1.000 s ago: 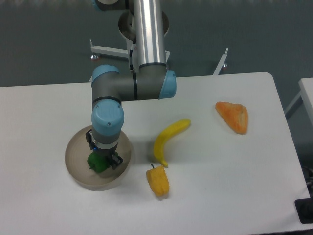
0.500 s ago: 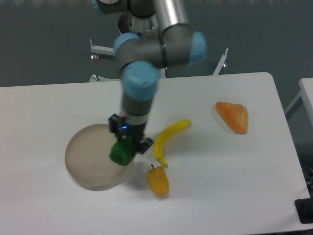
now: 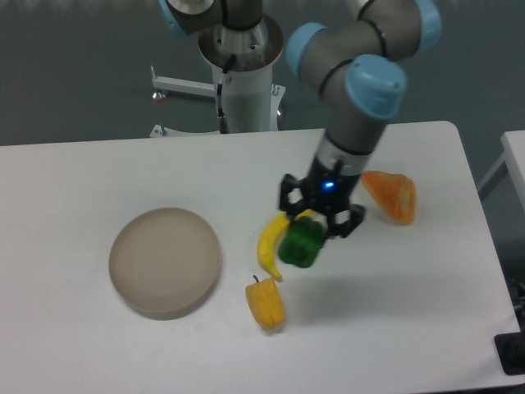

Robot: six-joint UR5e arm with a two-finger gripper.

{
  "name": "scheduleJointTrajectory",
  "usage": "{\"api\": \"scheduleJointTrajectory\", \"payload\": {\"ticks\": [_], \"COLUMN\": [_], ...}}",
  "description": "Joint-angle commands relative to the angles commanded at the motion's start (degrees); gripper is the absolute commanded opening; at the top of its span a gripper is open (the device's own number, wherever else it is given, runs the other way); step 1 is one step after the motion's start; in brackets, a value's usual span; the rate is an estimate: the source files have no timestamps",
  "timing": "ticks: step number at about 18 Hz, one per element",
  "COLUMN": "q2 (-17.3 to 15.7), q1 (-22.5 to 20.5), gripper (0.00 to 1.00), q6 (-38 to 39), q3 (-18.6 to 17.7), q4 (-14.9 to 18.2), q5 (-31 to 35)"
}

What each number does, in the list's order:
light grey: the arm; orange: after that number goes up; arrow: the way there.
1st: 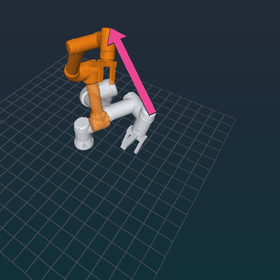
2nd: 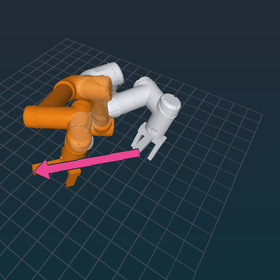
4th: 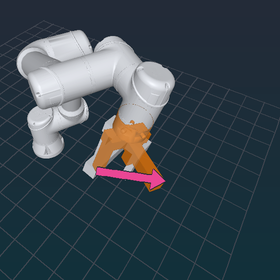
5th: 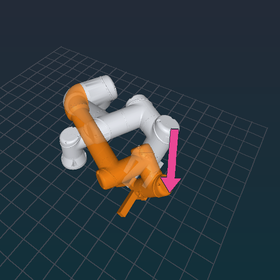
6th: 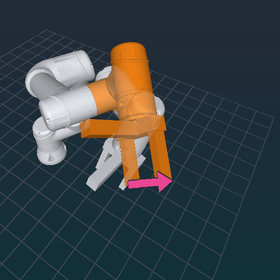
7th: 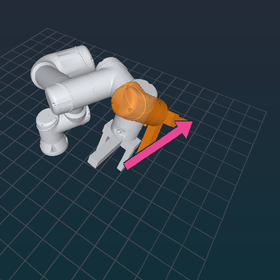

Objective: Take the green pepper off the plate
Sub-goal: 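Lift the green pepper off the plate and carry it away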

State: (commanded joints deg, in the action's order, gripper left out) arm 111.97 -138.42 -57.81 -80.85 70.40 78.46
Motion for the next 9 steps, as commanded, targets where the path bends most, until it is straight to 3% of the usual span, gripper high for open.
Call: {"api": "scheduleJointTrajectory", "payload": {"ticks": [4, 7, 9], "q2": [1.1, 1.8, 3.0], "q1": [-1.1, -1.5, -1.2], "gripper": [0.0, 0.0, 0.0], "q6": [-11.6, -20.8, -22.0], "q3": [0.5, 1.5, 2.4], "q4": [3.1, 3.3, 3.3], "q5": [10.4, 11.4, 13.0]}}
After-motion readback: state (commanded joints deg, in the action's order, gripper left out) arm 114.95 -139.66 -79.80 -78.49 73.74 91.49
